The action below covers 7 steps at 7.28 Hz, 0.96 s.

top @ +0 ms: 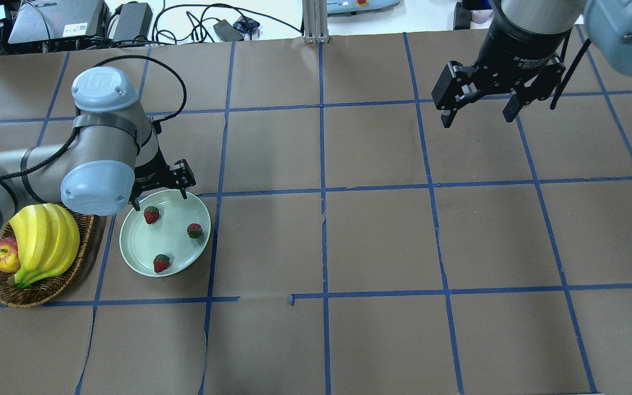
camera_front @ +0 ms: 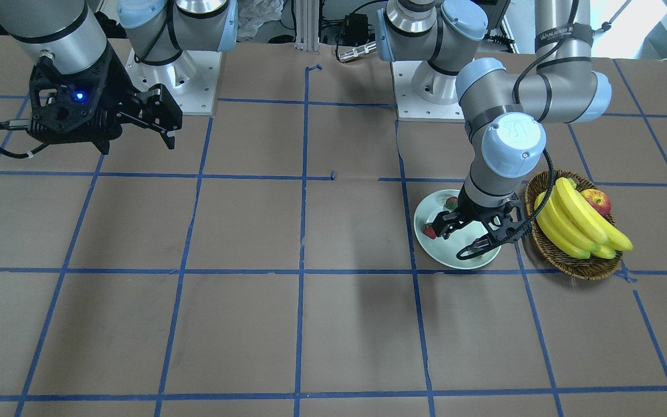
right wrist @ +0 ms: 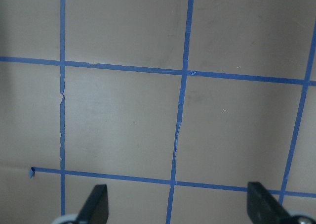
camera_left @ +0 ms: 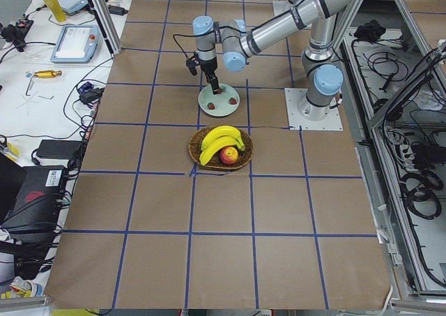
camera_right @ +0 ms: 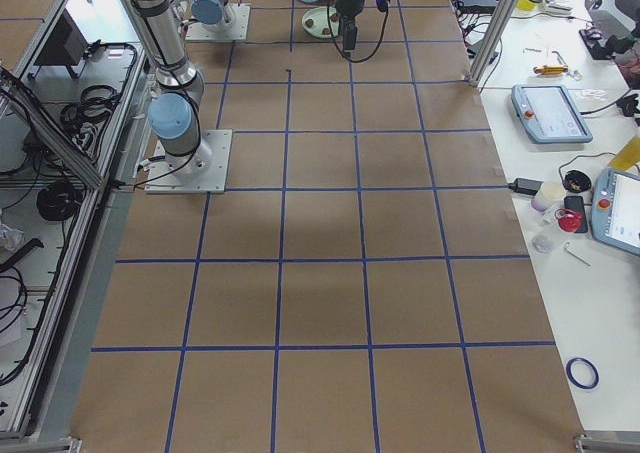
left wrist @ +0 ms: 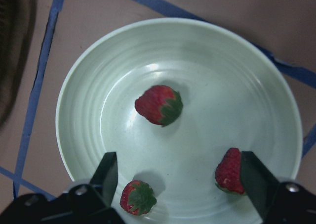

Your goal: Collect all strawberries into plate

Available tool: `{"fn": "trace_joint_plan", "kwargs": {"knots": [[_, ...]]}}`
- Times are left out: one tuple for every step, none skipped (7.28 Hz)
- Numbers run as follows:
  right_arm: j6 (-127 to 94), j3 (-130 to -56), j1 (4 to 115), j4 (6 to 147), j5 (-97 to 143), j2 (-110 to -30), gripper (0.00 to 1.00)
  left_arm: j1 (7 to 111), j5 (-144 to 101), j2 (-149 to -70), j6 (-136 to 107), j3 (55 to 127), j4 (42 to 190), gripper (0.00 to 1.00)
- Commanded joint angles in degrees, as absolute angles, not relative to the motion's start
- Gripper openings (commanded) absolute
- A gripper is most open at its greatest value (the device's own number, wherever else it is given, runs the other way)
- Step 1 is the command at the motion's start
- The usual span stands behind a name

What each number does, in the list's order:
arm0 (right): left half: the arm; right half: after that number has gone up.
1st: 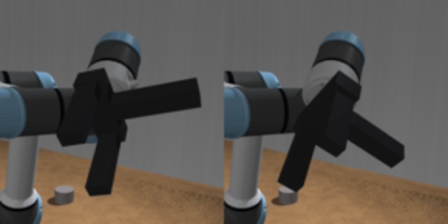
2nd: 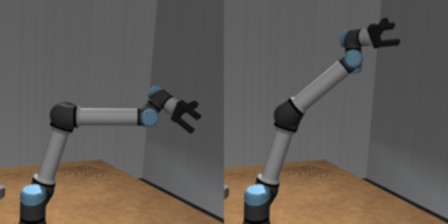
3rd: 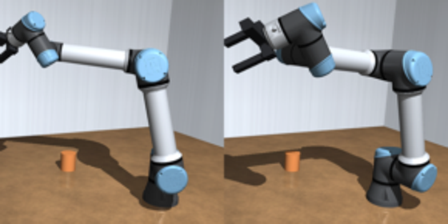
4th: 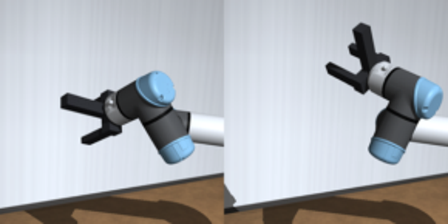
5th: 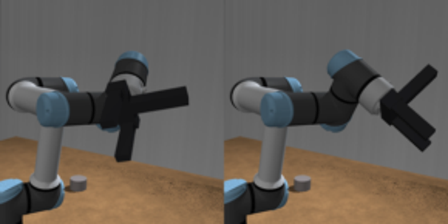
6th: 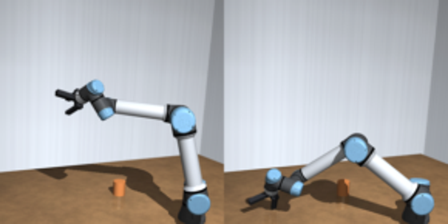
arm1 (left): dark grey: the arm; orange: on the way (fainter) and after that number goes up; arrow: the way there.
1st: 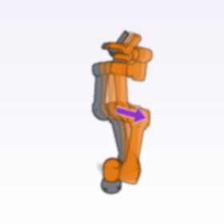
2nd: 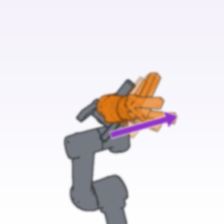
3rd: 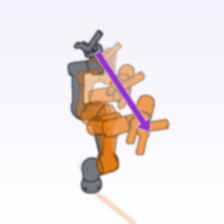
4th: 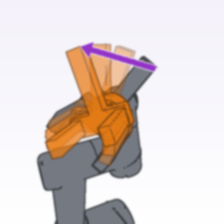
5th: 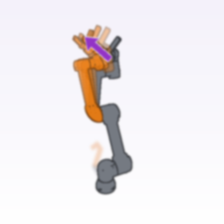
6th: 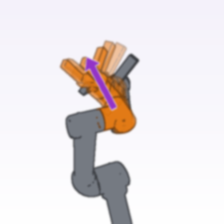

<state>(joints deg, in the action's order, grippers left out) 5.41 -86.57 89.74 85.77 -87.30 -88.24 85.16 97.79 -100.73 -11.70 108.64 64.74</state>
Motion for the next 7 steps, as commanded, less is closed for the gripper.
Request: {"fn": "trace_joint_plan", "kwargs": {"knots": [[5.4, -86.6, 89.7, 85.8, -87.3, -88.2, 1.0, 85.7, 96.1, -97.8, -6.2, 93.3, 84.6, 1.0], [5.4, -86.6, 89.7, 85.8, -87.3, -88.2, 1.0, 87.9, 95.8, -97.3, -5.7, 88.4, 89.1, 1.0], [5.4, -86.6, 89.7, 85.9, -87.3, -88.2, 1.0, 92.6, 94.8, -96.6, -5.2, 87.0, 89.9, 1.0], [5.4, -86.5, 89.7, 85.9, -87.3, -88.3, 1.0, 97.2, 94.8, -96.2, -4.4, 86.5, 89.7, 1.0], [5.7, -86.6, 89.7, 86.7, -87.8, -88.3, 1.0, 97.9, 94.8, -95.2, -3.1, 86.0, 89.8, 1.0], [5.9, -86.6, 89.9, 89.8, -87.9, -88.2, 1.0, 98.2, 94.7, -94.5, -1.1, 86.8, 89.8, 1.0], [6.1, -86.3, 89.9, 89.9, -88.0, -88.4, 1.0, 97.8, 95.1, -93.8, -0.6, 86.8, 89.7, 1.0]]}}
